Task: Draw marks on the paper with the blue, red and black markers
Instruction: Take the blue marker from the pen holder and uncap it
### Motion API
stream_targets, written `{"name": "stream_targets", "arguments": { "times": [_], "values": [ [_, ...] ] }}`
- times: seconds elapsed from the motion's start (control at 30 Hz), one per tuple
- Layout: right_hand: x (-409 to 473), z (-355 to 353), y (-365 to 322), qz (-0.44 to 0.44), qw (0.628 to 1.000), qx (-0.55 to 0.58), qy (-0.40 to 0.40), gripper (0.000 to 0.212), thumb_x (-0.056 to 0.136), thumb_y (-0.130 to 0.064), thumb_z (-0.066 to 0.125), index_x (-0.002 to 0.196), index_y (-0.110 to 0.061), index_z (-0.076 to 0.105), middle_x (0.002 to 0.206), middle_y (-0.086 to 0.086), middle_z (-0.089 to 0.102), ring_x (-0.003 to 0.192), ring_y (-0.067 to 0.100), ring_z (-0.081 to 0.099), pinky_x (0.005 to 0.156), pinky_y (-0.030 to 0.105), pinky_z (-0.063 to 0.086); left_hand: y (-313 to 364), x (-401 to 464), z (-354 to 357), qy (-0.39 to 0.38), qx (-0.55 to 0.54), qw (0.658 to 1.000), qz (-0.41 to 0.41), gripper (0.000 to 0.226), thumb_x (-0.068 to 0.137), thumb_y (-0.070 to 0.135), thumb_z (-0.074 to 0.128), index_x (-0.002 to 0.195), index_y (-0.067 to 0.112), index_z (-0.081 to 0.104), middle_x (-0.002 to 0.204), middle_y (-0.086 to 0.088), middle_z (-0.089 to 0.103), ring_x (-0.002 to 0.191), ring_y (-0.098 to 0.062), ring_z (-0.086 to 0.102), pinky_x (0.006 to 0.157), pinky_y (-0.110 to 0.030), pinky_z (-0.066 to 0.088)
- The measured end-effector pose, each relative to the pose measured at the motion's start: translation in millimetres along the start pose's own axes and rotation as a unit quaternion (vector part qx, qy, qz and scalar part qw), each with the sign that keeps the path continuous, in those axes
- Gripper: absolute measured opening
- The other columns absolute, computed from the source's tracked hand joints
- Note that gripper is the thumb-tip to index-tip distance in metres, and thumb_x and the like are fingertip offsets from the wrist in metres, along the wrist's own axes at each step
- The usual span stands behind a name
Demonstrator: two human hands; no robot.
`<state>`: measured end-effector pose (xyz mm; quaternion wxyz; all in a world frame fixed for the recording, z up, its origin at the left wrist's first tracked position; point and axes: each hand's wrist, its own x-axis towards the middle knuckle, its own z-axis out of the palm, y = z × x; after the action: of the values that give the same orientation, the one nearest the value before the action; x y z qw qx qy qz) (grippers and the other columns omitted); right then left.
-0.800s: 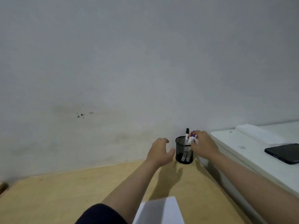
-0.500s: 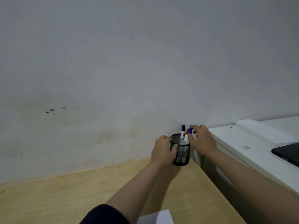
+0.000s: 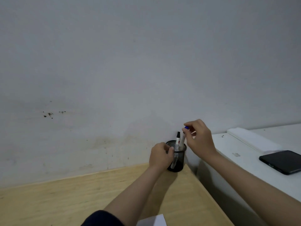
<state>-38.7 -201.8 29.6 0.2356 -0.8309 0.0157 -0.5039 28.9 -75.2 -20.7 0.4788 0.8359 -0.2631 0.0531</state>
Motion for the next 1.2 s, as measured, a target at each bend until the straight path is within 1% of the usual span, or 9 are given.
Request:
{"name": "stream_targets", "arguments": {
  "times": [0.17, 0.27, 0.43, 0.53, 0.7, 0.83, 0.93, 1.03, 1.2],
  "values": [
    [-20.2, -27.7, -53.8, -0.013, 0.996, 0.074, 0.043, 0.010, 0.080, -0.001, 0.069, 0.087, -0.005, 0.066, 0.086, 0.003, 0.057, 0.073, 0.009, 0.062, 0.069, 0.011, 0.051, 37.7, -36.4, -39.0, -0.040, -0.358, 0.923, -0.134, 0.019, 0.090, 0.023, 0.055, 0.081, 0.008, 0.062, 0.076, -0.007, 0.071, 0.062, -0.012, 0.066, 0.059, -0.023, 0.055],
    [-43.4, -31.0, -83.4, -0.029, 0.995, 0.097, 0.012, 0.011, 0.077, 0.000, 0.072, 0.084, -0.007, 0.066, 0.083, 0.003, 0.056, 0.079, 0.010, 0.062, 0.069, 0.017, 0.054, 47.6, -59.4, -66.7, -0.057, -0.429, 0.889, -0.152, 0.013, 0.090, 0.024, 0.056, 0.086, 0.014, 0.063, 0.076, 0.000, 0.073, 0.061, -0.005, 0.068, 0.066, -0.025, 0.050],
    [-69.3, -26.0, -128.3, -0.047, 0.992, 0.117, -0.006, 0.012, 0.073, -0.003, 0.076, 0.079, -0.006, 0.067, 0.076, 0.000, 0.054, 0.074, 0.009, 0.057, 0.062, 0.016, 0.049, 50.6, -90.7, -120.6, -0.020, -0.495, 0.855, -0.151, 0.007, 0.082, 0.019, 0.067, 0.086, 0.015, 0.062, 0.079, -0.003, 0.073, 0.079, -0.015, 0.070, 0.083, -0.034, 0.050],
    [-79.4, -19.8, -156.0, -0.048, 0.988, 0.146, -0.022, 0.012, 0.072, -0.002, 0.076, 0.081, -0.005, 0.067, 0.077, -0.003, 0.055, 0.077, -0.001, 0.057, 0.067, 0.008, 0.046, 49.5, -108.3, -152.4, 0.008, -0.483, 0.865, -0.131, 0.017, 0.079, 0.015, 0.070, 0.093, 0.011, 0.061, 0.083, -0.006, 0.073, 0.079, -0.018, 0.071, 0.079, -0.032, 0.051],
    [-83.9, -6.7, -199.8, -0.016, 0.983, 0.182, -0.035, 0.032, 0.076, -0.018, 0.076, 0.107, -0.019, 0.068, 0.091, -0.001, 0.064, 0.089, 0.006, 0.064, 0.074, 0.018, 0.053, 32.5, -130.3, -197.4, 0.068, -0.411, 0.906, -0.071, 0.014, 0.078, 0.013, 0.071, 0.091, 0.009, 0.066, 0.088, -0.010, 0.072, 0.079, -0.022, 0.069, 0.082, -0.038, 0.056],
    [-71.3, 14.1, -233.1, 0.098, 0.967, 0.233, -0.003, 0.045, 0.079, -0.025, 0.073, 0.122, -0.021, 0.059, 0.088, 0.001, 0.063, 0.078, 0.009, 0.063, 0.067, 0.018, 0.051, 16.0, -141.3, -222.9, 0.080, -0.342, 0.936, 0.002, 0.010, 0.079, 0.012, 0.071, 0.088, 0.008, 0.069, 0.074, -0.006, 0.068, 0.067, -0.014, 0.064, 0.065, -0.028, 0.054],
    [-64.2, 30.7, -251.5, 0.185, 0.938, 0.291, -0.031, 0.029, 0.080, -0.027, 0.072, 0.106, -0.018, 0.062, 0.081, 0.001, 0.065, 0.071, 0.017, 0.067, 0.073, 0.035, 0.057, 8.4, -148.4, -233.9, 0.080, -0.298, 0.951, 0.035, 0.010, 0.079, 0.011, 0.071, 0.087, 0.005, 0.071, 0.072, -0.004, 0.067, 0.062, -0.008, 0.059, 0.058, -0.017, 0.047],
    [-66.0, 39.9, -261.3, 0.207, 0.919, 0.335, -0.029, 0.016, 0.081, -0.018, 0.071, 0.080, -0.028, 0.059, 0.076, 0.002, 0.066, 0.070, 0.022, 0.067, 0.077, 0.047, 0.056, -1.4, -153.2, -240.5, 0.092, -0.258, 0.961, 0.043, 0.014, 0.077, 0.014, 0.073, 0.088, 0.005, 0.071, 0.081, -0.008, 0.071, 0.069, -0.009, 0.063, 0.066, -0.020, 0.052],
    [-73.7, 42.7, -256.0, 0.216, 0.898, 0.382, -0.028, 0.034, 0.082, -0.015, 0.070, 0.115, -0.017, 0.060, 0.080, 0.001, 0.065, 0.080, 0.022, 0.068, 0.079, 0.036, 0.055, -17.6, -159.6, -243.9, 0.105, -0.174, 0.979, 0.022, 0.017, 0.070, 0.009, 0.078, 0.085, 0.008, 0.070, 0.080, -0.003, 0.071, 0.065, -0.006, 0.062, 0.061, -0.014, 0.051]
  ]
}}
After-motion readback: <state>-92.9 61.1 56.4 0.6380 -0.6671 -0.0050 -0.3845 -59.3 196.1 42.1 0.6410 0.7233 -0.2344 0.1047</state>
